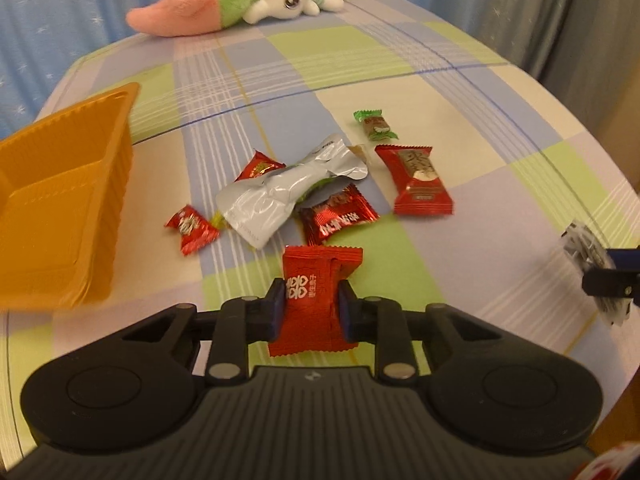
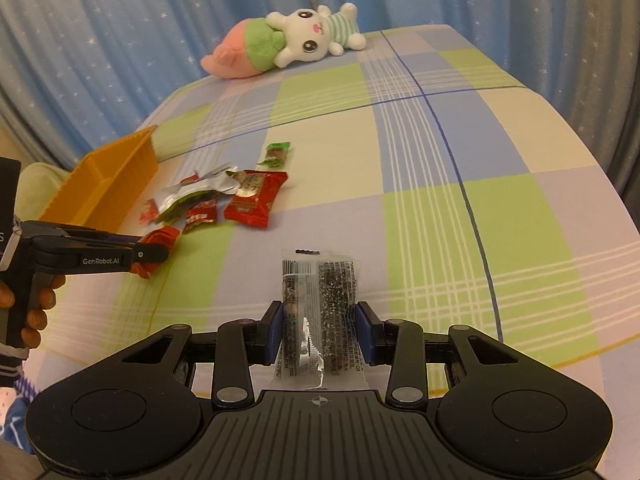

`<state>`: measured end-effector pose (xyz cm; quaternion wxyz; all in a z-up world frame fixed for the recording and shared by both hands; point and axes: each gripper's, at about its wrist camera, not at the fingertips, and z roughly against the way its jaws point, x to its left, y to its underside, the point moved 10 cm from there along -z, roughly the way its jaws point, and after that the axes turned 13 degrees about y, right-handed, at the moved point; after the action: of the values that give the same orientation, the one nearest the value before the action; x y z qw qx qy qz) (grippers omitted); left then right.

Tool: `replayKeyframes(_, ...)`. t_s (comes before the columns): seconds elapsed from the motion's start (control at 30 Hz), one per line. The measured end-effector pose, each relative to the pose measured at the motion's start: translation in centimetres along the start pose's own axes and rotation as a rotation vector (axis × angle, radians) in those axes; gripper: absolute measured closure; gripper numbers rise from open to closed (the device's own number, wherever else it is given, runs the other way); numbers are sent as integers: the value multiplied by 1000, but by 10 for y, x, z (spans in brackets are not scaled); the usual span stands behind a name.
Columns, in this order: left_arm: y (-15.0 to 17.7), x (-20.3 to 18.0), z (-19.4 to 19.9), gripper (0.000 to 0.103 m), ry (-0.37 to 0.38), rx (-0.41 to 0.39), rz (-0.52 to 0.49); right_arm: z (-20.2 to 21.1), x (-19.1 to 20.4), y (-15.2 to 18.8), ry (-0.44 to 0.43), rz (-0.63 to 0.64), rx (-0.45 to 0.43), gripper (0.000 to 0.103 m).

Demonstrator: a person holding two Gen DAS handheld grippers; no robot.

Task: Organize snacks
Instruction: 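Carry the red packet with the left tool and the clear packet with the right tool over the orange tray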

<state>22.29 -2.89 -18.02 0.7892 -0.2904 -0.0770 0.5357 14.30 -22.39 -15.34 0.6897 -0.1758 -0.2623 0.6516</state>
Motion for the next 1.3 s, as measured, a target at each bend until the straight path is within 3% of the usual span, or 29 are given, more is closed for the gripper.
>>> replayKeyframes(0.33, 24, -17, 79, 79, -97, -90, 104, 34, 34, 5, -122, 112, -33, 65)
replayKeyframes(0.6, 34, 12, 130, 79, -146, -143, 165, 46, 99, 1, -233, 150, -23, 65)
replayKeyframes(0.9, 12, 93, 160, 79, -131, -190, 144, 28, 196, -36, -294, 118, -21, 65)
replayKeyframes(1.3, -23, 221, 163, 79, -149, -170, 136, -29, 326, -97, -308, 113, -31, 65)
